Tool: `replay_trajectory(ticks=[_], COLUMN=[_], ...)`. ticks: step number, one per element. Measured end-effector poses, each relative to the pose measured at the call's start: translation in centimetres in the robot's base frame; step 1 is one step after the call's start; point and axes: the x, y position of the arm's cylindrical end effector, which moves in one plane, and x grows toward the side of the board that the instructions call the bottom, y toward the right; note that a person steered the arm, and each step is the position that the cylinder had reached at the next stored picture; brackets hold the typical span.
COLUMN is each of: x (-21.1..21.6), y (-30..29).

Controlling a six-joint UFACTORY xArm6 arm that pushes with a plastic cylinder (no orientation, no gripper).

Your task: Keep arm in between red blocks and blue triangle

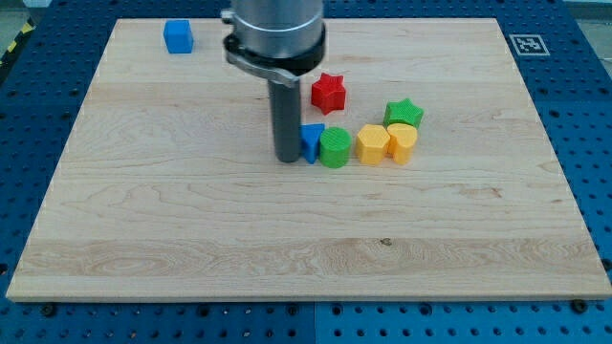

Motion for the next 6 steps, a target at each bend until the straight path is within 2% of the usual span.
replay_trajectory(ticks=[1, 2, 3, 4, 6], x=[0.0, 0.1, -1.9, -4.6, -4.8], y=[1.6, -2.2, -5.4, -4.3, -2.4])
